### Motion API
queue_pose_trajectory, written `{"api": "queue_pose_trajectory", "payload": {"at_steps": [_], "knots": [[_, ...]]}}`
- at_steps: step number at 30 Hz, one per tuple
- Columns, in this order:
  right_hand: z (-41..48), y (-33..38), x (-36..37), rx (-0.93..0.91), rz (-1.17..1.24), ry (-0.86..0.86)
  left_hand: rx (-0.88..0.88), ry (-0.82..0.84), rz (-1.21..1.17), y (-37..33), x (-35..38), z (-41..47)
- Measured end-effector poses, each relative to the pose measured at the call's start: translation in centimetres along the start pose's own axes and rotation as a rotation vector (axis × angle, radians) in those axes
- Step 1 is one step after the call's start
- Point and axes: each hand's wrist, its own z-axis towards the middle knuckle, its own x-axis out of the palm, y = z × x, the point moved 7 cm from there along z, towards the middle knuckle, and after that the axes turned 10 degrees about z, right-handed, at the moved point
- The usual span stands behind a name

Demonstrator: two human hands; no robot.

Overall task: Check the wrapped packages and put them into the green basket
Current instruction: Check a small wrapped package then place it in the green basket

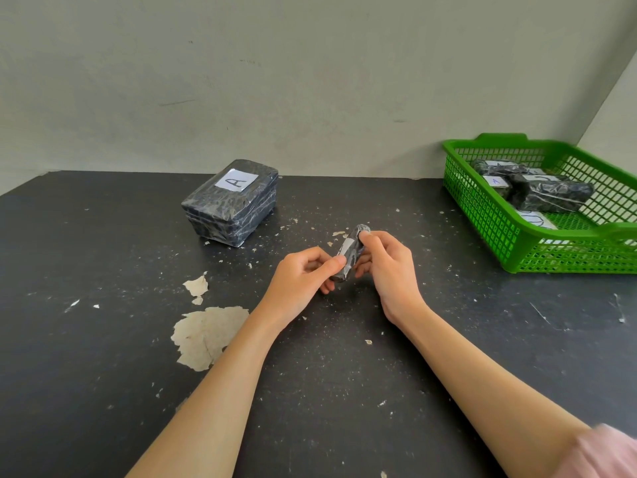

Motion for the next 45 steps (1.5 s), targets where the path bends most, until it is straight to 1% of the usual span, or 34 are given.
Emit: {"api": "queue_pose_trajectory", "payload": {"at_steps": [8, 13, 15, 17, 20, 22, 25, 27, 32, 39, 45], "knots": [[0.0, -0.1, 0.0, 0.011, -0.02, 0.004, -0.01, 0.007, 0.01, -0.1, 0.0, -0.1], [-0.3, 0.0, 0.7, -0.006, 0.023, 0.149, -0.029, -0.032, -0.061, -0.1, -0.3, -0.1], [-0.2, 0.1, 0.5, -0.026, 0.028, 0.117, -0.025, -0.076, -0.037, -0.2, -0.4, -0.2], [-0.1, 0.1, -0.1, -0.034, 0.027, 0.032, -0.005, -0.111, 0.01, -0.3, -0.6, -0.4], [0.0, -0.1, -0.7, -0.006, 0.045, -0.041, 0.039, -0.057, -0.021, -0.6, -0.4, -0.5], [0.0, -0.2, -0.5, 0.021, 0.09, -0.004, 0.068, -0.041, -0.04, -0.8, -0.4, -0.5], [-0.1, 0.0, 0.2, 0.054, 0.183, 0.106, 0.069, -0.08, -0.122, -0.8, -0.8, -0.4], [-0.2, 0.1, 0.5, 0.046, 0.169, 0.143, 0.064, -0.089, -0.162, -0.7, -1.1, -0.4], [-0.4, 0.0, 0.7, 0.053, 0.151, 0.138, 0.069, -0.075, -0.192, -0.8, -1.1, -0.3], [-0.2, -0.3, 0.6, 0.026, 0.049, 0.11, 0.09, -0.059, -0.198, -1.0, -1.0, -0.4], [-0.5, 0.5, 0.5, -0.019, 0.14, 0.132, 0.081, -0.067, -0.246, -1.1, -1.2, -0.4]]}}
